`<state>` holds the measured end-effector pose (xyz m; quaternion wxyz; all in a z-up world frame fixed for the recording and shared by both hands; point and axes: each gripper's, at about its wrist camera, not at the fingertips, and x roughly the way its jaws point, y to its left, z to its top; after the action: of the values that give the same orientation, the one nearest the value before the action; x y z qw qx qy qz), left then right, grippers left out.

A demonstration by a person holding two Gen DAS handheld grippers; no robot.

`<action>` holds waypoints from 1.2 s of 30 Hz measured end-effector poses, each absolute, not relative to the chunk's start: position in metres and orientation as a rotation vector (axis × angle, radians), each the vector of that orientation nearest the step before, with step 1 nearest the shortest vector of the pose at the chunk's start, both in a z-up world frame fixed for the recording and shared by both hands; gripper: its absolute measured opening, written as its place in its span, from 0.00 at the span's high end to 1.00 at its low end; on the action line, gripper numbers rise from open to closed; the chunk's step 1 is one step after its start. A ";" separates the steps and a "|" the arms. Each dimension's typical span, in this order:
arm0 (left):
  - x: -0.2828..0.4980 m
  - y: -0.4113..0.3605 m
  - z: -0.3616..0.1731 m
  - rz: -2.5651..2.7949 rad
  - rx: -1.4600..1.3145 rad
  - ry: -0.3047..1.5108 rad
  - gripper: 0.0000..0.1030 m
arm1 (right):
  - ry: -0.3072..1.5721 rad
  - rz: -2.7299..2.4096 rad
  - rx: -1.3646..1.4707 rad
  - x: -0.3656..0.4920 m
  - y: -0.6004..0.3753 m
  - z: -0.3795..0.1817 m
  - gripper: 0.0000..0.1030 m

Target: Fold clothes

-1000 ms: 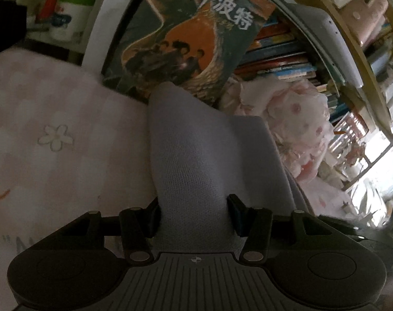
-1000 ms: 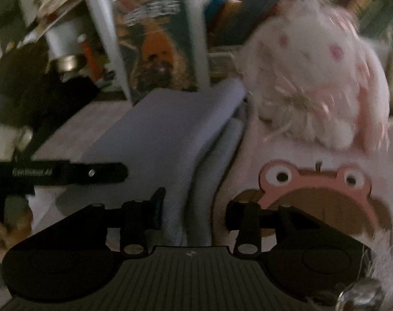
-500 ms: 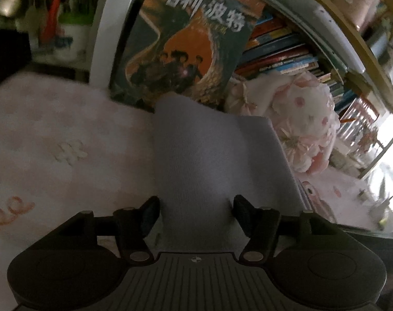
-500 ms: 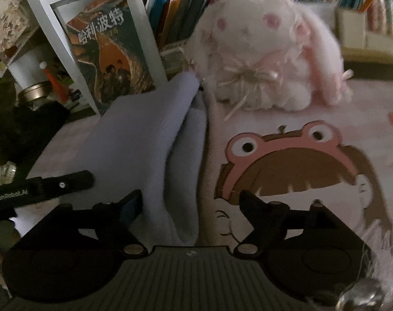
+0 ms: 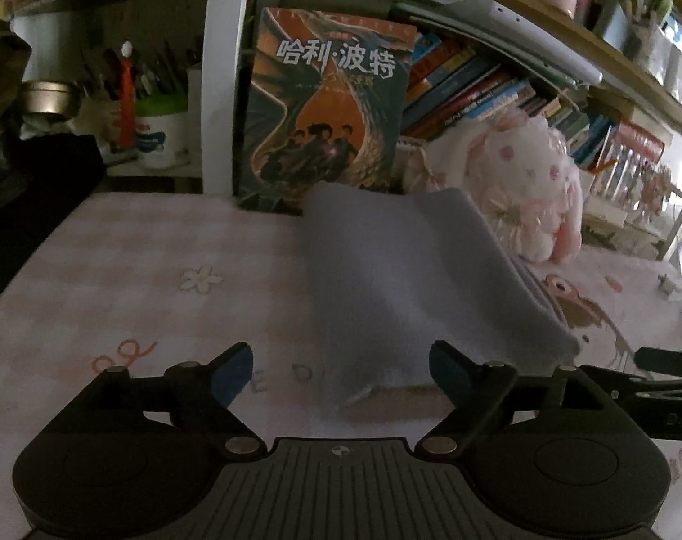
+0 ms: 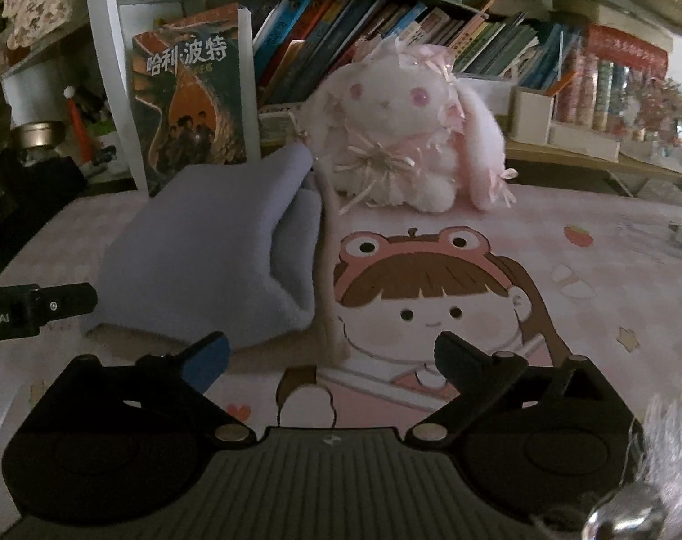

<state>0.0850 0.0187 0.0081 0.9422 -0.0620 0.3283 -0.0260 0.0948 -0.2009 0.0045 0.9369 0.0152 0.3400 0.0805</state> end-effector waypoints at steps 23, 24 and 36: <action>0.034 0.003 -0.003 -0.028 -0.061 0.728 0.06 | 0.730 0.044 0.008 0.028 -0.182 -0.012 0.00; 0.033 0.003 -0.003 -0.030 -0.061 0.728 0.06 | 0.732 0.044 0.010 0.028 -0.182 -0.012 0.00; 0.029 0.000 -0.004 -0.048 -0.063 0.742 0.06 | 0.725 0.037 0.007 0.029 -0.184 -0.009 0.00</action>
<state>0.0292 0.0001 -0.0038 0.9312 -0.0306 0.3625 -0.0236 0.0287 -0.1845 -0.0094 0.9349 0.0036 0.3545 0.0181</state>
